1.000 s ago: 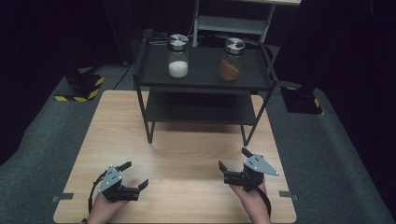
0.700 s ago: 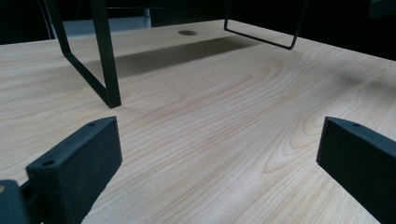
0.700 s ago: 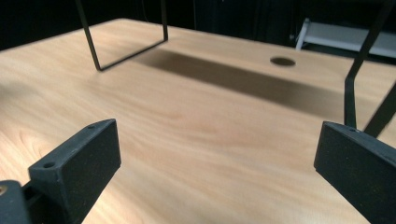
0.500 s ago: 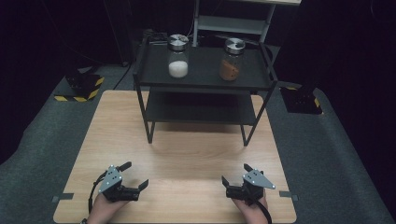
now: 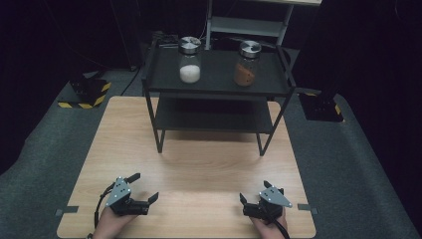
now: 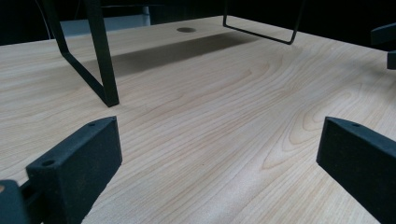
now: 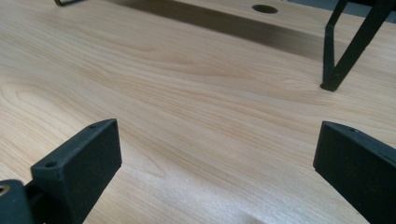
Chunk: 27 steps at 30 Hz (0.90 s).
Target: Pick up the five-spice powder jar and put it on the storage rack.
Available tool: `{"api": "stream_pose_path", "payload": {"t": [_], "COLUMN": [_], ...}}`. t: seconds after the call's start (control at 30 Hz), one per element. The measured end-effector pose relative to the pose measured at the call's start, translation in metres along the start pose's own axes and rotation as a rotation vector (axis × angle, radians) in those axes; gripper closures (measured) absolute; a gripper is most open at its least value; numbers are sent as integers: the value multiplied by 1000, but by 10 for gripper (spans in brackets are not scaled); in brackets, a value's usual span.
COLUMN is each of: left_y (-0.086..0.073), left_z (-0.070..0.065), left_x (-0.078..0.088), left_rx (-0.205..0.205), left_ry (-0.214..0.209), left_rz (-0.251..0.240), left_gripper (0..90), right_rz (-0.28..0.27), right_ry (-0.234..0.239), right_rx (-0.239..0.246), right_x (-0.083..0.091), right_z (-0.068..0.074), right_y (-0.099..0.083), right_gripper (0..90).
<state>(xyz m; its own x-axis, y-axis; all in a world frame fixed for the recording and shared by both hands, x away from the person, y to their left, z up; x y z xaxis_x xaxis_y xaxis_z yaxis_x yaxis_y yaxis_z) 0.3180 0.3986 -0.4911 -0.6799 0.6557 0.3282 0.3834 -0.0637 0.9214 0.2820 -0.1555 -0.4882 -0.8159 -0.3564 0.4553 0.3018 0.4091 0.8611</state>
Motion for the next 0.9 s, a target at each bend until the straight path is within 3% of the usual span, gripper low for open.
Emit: {"api": "stream_pose_path", "payload": {"t": [0.2, 0.43, 0.9], "left_y": [1, 1, 4], "left_z": [-2, -4, -4], "left_x": [0, 1, -2], "left_rx": [-13, -30, 28], "left_ry": [5, 15, 26], "left_rz": [9, 21, 38], "left_gripper": [2, 2, 4], "right_rz": [41, 54, 51], "right_ry": [-24, 3, 27], "right_rx": [33, 23, 17], "right_x": [2, 2, 3], "right_z": [5, 2, -2], "right_y": [3, 4, 3], "right_gripper": [10, 12, 14]}}
Point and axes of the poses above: each handheld gripper's, and its own axes: x roughly backward along the jaws, y roughly out of its top, z roughly to its left, the point moved 5 cm from there along -x, roughly forward along the jaws, and after that the axes turned 11 degrees about x, right-handed, at the moved point
